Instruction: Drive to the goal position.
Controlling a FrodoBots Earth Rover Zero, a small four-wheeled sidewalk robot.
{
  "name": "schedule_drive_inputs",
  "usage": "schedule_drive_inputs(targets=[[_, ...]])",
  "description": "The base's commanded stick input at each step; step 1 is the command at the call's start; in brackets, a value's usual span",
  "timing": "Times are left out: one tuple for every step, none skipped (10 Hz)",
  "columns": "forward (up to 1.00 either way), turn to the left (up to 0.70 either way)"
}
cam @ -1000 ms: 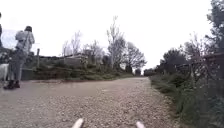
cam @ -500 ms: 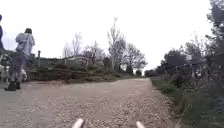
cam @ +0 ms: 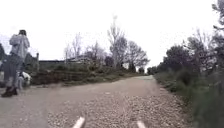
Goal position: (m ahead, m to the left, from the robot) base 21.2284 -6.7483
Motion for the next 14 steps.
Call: schedule_drive_inputs(targets=[[0.70, 0.00], [0.70, 0.00], [0.70, 0.00], [0.70, -0.03], [0.70, -0.12], [0.69, -0.35], [0.69, -0.30], [0.69, -0.16], [0.68, 0.00], [0.68, 0.00], [0.68, 0.00], [0.68, 0.00], [0.68, -0.05], [0.68, -0.34]])
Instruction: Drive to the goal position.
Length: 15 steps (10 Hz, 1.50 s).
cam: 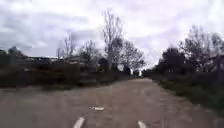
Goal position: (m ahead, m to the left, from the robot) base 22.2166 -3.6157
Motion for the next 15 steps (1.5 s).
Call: schedule_drive_inputs(targets=[[0.68, -0.34], [0.68, -0.34], [0.68, -0.06], [0.68, 0.00], [0.68, 0.00], [0.68, 0.00], [0.68, -0.03], [0.68, -0.22], [0.68, -0.34], [0.68, -0.34], [0.68, -0.34], [0.68, -0.09], [0.68, 0.00], [0.68, 0.00], [0.68, 0.00]])
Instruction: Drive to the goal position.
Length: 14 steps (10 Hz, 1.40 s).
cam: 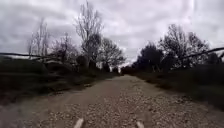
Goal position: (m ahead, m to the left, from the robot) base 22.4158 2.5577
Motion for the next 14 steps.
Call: schedule_drive_inputs(targets=[[0.68, 0.00], [0.68, -0.04], [0.68, -0.21], [0.68, -0.28], [0.68, 0.00], [0.68, 0.00], [0.68, 0.00], [0.68, 0.00], [0.68, 0.00], [0.68, 0.00], [0.68, 0.00], [0.68, 0.00], [0.68, 0.00], [0.68, 0.00]])
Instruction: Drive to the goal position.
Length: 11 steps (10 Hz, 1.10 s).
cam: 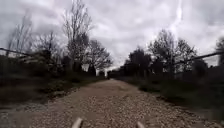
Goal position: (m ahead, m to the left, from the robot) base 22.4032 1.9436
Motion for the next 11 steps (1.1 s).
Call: schedule_drive_inputs(targets=[[0.68, 0.00], [0.68, 0.00], [0.68, 0.00], [0.68, 0.00], [0.68, 0.00], [0.69, 0.00], [0.70, 0.00], [0.70, 0.00], [0.70, 0.00], [0.70, 0.00], [0.70, 0.00]])
